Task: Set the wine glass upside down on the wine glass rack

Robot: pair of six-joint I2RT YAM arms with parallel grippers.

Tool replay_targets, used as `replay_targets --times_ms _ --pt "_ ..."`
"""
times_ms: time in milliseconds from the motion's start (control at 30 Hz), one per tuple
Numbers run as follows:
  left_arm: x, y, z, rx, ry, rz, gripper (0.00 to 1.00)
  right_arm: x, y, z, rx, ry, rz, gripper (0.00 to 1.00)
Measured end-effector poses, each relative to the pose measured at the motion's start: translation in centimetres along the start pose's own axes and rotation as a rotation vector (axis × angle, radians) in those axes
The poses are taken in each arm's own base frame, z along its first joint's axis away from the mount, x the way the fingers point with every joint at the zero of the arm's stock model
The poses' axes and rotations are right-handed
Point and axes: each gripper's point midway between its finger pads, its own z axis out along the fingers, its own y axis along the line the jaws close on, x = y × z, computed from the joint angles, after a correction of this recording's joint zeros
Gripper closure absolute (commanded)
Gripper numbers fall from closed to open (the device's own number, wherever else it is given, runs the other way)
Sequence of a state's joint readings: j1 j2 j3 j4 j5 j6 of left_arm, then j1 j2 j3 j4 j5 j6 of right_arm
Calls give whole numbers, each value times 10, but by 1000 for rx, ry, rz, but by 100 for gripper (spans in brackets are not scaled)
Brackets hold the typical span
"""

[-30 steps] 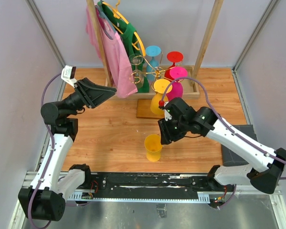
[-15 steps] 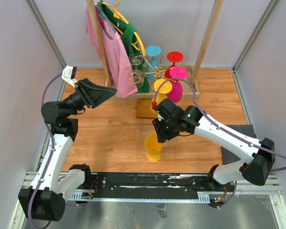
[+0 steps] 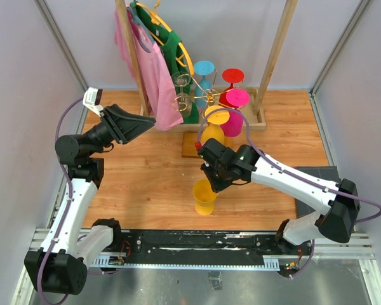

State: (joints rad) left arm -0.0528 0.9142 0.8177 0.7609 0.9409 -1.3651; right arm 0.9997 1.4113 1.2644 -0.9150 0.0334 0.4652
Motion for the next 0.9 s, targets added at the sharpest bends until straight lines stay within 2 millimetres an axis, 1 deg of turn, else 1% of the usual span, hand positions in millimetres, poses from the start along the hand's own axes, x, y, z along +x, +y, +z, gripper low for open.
replay_targets --times_ms 200,367,467,533,633,667,733,867,900 --pt "0 0 0 0 0 0 48 0 -5 0 27 -5 0 99" --pt "0 0 0 -1 0 0 48 -2 -6 -5 36 -15 -1 99" --pt "0 1 0 -5 1 0 48 -8 0 -17 10 -50 -10 99" --pt "0 2 0 -7 1 1 48 -16 10 -30 -41 -102 -16 99" --pt "0 3 0 -12 2 2 48 -31 20 -61 -129 -235 -19 99" --pt "0 4 1 -19 3 0 48 -36 22 -76 -158 -290 -21 99" --pt "-3 4 2 -34 5 8 48 -47 26 -106 -215 -395 -27 99" --pt "-11 1 6 -57 -2 43 47 -71 36 -178 -338 -638 -63 99" --pt "-12 1 6 -59 -4 48 48 -74 38 -192 -363 -683 -71 99"
